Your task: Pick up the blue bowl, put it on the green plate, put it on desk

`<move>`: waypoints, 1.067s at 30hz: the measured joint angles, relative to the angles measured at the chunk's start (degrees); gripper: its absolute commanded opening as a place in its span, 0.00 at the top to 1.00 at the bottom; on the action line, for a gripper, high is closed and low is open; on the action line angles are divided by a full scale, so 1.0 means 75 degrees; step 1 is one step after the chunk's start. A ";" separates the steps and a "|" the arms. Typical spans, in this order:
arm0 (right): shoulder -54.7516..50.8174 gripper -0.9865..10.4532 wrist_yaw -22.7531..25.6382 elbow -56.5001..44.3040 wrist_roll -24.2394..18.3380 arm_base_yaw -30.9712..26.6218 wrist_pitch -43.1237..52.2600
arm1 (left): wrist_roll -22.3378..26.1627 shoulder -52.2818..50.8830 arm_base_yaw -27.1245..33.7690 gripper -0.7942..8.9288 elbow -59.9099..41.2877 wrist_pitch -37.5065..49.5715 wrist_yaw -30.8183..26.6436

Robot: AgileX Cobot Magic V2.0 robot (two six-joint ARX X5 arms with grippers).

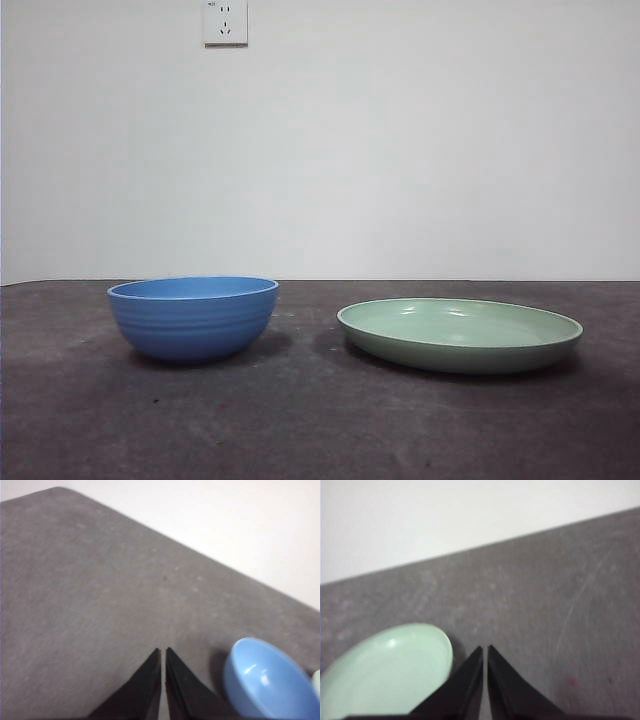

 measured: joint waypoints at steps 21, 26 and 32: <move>0.3019 0.91 -0.1361 0.4511 -0.0906 0.0000 -0.3206 | 0.1338 0.3707 -0.0006 0.90 0.4395 -0.2591 0.2326; 0.4269 0.91 -0.2267 0.5604 -0.1553 0.0000 -0.4386 | 0.1999 0.4800 -0.0251 0.90 0.5275 -0.3550 0.3241; 0.5403 0.91 -0.2958 0.6473 -0.2317 0.0219 -0.5843 | 0.2719 0.5415 -0.0871 0.90 0.5971 -0.4727 0.3430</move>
